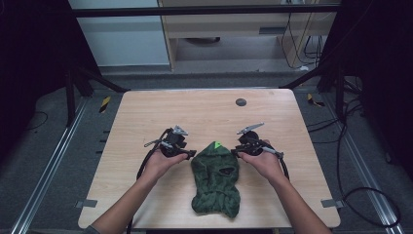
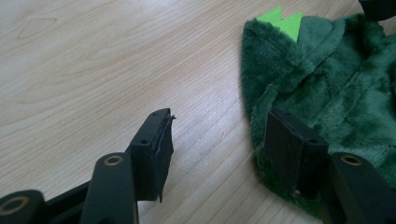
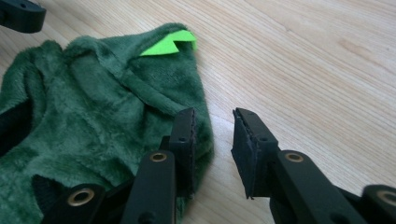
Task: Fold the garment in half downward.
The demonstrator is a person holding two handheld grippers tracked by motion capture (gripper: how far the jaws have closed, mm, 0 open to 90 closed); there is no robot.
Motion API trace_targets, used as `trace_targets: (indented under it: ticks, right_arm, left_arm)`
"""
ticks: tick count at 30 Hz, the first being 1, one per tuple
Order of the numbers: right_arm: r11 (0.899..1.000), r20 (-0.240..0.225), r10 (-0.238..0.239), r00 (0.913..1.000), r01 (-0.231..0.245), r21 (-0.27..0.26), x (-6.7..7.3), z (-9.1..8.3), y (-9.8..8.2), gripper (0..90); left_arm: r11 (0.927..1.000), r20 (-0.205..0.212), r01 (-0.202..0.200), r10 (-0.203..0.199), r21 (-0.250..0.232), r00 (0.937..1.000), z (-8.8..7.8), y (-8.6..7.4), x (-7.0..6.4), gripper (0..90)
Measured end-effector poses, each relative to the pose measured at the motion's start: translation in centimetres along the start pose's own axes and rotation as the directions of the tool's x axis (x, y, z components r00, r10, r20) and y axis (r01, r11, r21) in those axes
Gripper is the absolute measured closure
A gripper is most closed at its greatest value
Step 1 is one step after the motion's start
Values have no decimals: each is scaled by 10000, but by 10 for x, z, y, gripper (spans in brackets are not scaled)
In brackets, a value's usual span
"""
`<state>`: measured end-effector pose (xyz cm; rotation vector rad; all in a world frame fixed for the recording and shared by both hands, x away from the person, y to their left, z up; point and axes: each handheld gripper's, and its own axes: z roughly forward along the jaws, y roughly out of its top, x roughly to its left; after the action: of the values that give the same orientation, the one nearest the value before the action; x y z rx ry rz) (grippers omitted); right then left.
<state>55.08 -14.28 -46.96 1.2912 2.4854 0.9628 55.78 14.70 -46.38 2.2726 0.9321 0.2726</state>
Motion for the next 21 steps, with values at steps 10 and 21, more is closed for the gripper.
trace_targets:
  ticks: [10, 21]
  right_arm:
    - [9996, -76, -147, 9999, 148, 256, 4, 6, -1, 627]
    - [9971, -116, -388, 9992, 395, 647, 12, 17, -3, 589]
  left_arm:
    - [9997, 3, -171, 171, 169, 9999, 6, 1, -3, 391]
    - [9986, 30, -331, 330, 404, 9995, 15, 0, -9, 372]
